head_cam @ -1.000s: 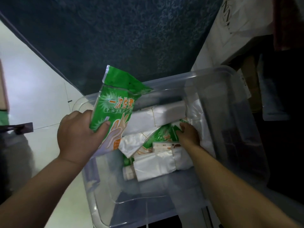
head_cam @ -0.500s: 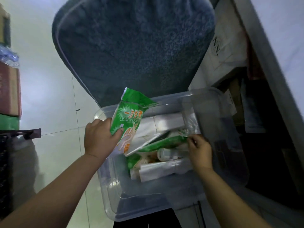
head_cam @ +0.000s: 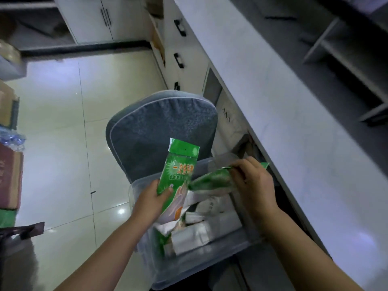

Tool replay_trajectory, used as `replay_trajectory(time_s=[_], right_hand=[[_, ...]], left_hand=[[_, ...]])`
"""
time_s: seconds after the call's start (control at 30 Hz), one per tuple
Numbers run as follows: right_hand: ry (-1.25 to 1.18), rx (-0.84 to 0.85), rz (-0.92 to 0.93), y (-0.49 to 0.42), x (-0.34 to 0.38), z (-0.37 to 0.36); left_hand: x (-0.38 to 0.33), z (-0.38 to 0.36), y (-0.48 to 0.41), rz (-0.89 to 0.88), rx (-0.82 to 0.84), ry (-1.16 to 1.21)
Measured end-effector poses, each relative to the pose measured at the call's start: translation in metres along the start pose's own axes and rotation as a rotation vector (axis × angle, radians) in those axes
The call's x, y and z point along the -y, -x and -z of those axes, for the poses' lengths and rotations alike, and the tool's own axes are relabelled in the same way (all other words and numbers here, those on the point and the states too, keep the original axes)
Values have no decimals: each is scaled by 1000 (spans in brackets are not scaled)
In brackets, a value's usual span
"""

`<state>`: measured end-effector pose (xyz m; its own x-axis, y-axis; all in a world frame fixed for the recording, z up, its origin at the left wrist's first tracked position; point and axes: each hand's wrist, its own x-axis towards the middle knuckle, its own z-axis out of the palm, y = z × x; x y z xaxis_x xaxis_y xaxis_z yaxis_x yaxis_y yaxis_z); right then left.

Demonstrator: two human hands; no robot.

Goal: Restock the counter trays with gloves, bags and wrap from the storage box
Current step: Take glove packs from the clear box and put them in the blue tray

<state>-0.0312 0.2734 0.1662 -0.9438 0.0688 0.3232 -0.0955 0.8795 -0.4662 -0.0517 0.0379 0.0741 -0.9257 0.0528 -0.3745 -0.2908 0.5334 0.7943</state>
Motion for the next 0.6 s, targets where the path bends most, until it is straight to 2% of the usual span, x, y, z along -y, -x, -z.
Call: replay_trajectory(time_s=[0.2, 0.33, 0.6], right_hand=[[18, -57, 42, -8, 44, 36], [68, -104, 17, -11, 59, 51], [89, -230, -246, 13, 53, 72]], left_hand=[[-54, -1, 28, -227, 141, 19], [-71, -2, 36, -260, 245, 89], [-85, -37, 61, -382, 323, 159]])
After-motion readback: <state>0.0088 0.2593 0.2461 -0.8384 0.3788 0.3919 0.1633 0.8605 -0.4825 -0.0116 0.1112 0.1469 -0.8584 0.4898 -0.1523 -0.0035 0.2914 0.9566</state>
